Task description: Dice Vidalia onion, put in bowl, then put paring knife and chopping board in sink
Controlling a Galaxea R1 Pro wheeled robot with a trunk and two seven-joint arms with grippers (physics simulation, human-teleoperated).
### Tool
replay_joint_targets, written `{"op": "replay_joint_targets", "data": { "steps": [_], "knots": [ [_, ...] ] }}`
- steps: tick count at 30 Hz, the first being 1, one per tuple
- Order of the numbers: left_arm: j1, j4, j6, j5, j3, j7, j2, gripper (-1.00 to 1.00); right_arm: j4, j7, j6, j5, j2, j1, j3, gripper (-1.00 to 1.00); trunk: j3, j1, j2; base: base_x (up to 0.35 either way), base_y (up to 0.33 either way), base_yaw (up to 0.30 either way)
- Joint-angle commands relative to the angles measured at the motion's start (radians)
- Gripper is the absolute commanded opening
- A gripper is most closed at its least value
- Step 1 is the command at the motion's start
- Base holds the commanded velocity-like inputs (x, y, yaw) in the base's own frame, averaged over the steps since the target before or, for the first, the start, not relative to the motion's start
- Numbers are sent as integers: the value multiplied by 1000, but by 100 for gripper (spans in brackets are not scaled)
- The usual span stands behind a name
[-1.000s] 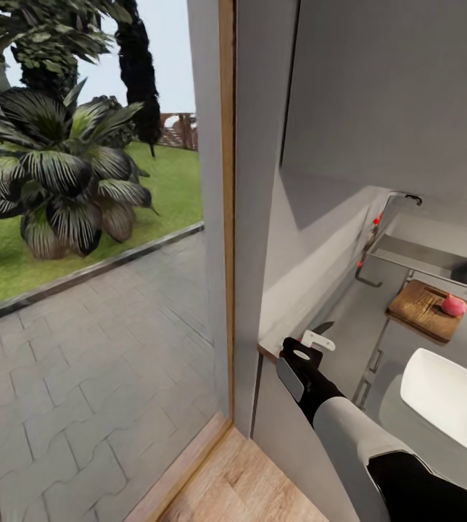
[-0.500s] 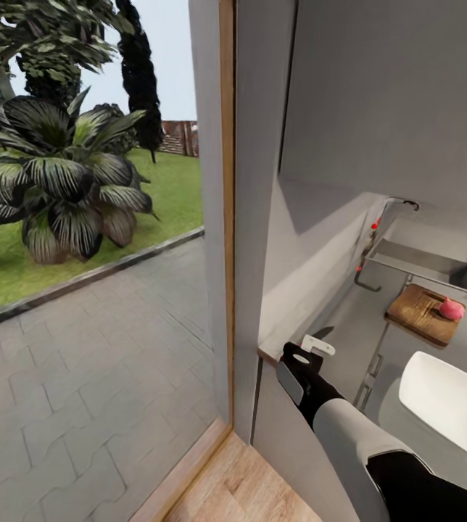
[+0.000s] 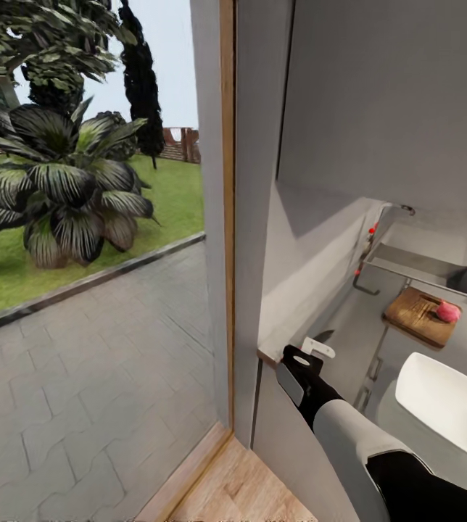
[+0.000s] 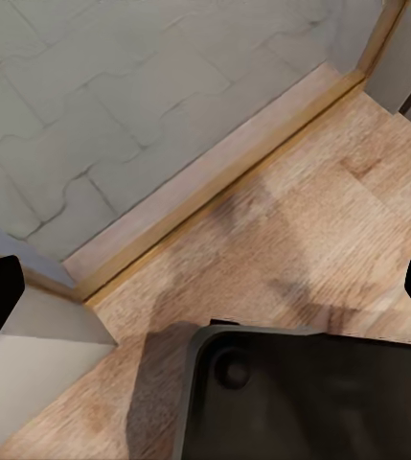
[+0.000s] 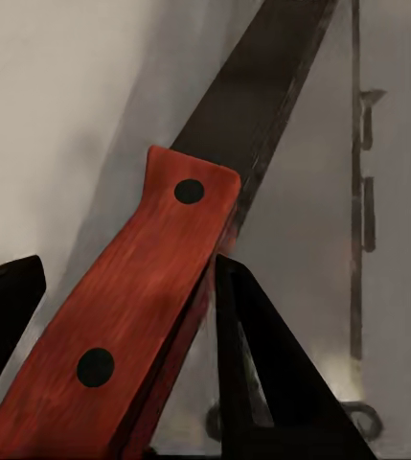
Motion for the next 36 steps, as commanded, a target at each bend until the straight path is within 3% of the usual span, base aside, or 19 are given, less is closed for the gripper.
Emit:
{"op": "replay_joint_targets", "data": {
  "steps": [1,24,31,36],
  "knots": [
    [0,-2,-1,-7,7,-7,-2,100,0,-6,-1,-7,0,-1,6,-100,0,0,-2,-236,0,0],
    [0,-2,-1,-7,7,-7,-2,100,2,2,-3,-5,0,-1,10,-100,36,0,-2,-323,0,0],
    [0,-1,-1,-7,7,-7,-2,100,2,5,-3,3,0,-1,13,-100,47,0,-2,-106,0,0],
    [0,10,-1,-7,7,-7,-2,100,1,5,-4,9,0,-1,80,-100,55,0,-2,-83,0,0]
  ]
}}
